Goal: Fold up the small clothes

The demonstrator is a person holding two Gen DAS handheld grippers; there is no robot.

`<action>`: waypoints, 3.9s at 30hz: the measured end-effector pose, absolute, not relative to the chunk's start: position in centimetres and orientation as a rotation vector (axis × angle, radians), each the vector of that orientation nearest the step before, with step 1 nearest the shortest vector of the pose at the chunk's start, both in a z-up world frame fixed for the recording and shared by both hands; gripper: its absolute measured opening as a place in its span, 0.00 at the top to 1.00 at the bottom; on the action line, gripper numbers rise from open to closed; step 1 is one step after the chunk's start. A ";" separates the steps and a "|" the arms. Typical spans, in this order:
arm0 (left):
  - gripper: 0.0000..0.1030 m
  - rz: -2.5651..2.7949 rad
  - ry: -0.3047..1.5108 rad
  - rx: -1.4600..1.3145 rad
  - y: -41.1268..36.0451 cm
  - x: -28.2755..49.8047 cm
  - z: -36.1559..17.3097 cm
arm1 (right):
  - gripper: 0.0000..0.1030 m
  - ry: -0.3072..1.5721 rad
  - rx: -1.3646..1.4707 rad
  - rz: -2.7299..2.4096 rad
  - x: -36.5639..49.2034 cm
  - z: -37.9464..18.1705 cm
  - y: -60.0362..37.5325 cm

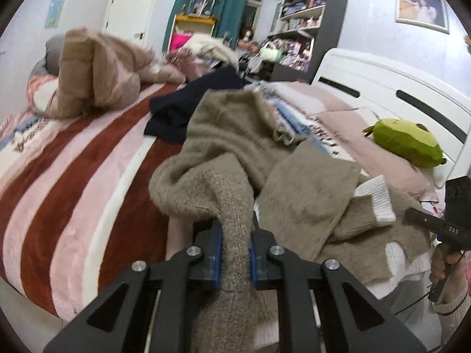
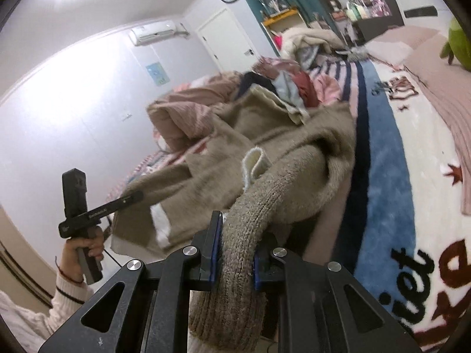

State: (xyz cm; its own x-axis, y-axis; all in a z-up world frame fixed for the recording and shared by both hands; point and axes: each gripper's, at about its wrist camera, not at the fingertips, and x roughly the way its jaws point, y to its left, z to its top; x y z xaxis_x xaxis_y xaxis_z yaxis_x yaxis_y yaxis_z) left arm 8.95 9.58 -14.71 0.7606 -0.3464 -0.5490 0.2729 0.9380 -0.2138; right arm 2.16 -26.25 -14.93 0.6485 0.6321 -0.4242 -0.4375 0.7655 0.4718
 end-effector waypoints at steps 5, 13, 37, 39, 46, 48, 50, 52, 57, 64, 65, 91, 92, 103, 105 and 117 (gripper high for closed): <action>0.89 -0.379 0.545 -0.134 9.1 6.8 -11.6 | 0.89 0.552 0.366 0.651 1.5 -12.8 -26.8; 0.89 -0.432 0.415 -0.149 8.8 3.2 -6.4 | 0.90 0.414 0.355 0.643 -1.0 -7.8 -29.1; 0.89 -0.305 0.545 -0.099 6.4 21.1 -7.1 | 0.90 0.592 0.348 0.448 16.2 -9.3 -32.2; 0.88 -0.281 0.611 -0.094 6.3 24.8 -8.5 | 0.90 0.646 0.346 0.420 18.8 -10.3 -32.3; 0.83 -0.214 0.827 -0.091 6.0 34.0 -14.3 | 0.90 0.807 0.349 0.328 25.3 -14.6 -32.6; 0.80 -0.221 0.867 -0.103 6.1 35.2 -15.4 | 0.86 0.847 0.366 0.315 26.6 -15.8 -33.0; 0.52 -0.245 0.904 -0.121 6.6 35.9 -16.1 | 0.80 0.868 0.385 0.317 27.2 -16.4 -33.4; 0.20 -0.235 0.858 -0.120 7.4 35.4 -15.5 | 0.69 0.869 0.400 0.324 27.1 -16.4 -33.9; 0.13 -0.278 0.780 -0.171 9.9 32.9 -12.6 | 0.41 0.804 0.376 0.288 25.1 -14.6 -35.3; 0.10 -0.352 0.774 -0.173 10.3 28.3 -12.0 | 0.31 0.763 0.375 0.327 20.6 -12.5 -35.5; 0.09 -0.371 0.780 -0.182 10.3 27.7 -12.4 | 0.30 0.766 0.370 0.335 19.7 -12.5 -35.3; 0.12 -0.381 0.864 -0.242 10.6 23.8 -18.8 | 0.85 0.840 0.276 0.361 12.9 -18.7 -32.2; 0.12 -0.412 0.862 -0.266 10.6 23.9 -18.9 | 0.85 0.853 0.282 0.364 12.7 -19.1 -32.5; 0.54 -0.399 0.826 -0.221 6.8 25.1 -18.2 | 0.63 0.822 0.286 0.358 14.8 -17.7 -32.5; 0.63 -0.392 0.814 -0.187 6.5 24.5 -17.7 | 0.83 0.818 0.281 0.352 15.2 -17.9 -32.3; 0.89 -0.453 0.761 -0.199 10.1 18.9 -17.4 | 0.91 0.798 0.291 0.373 11.0 -17.9 -33.2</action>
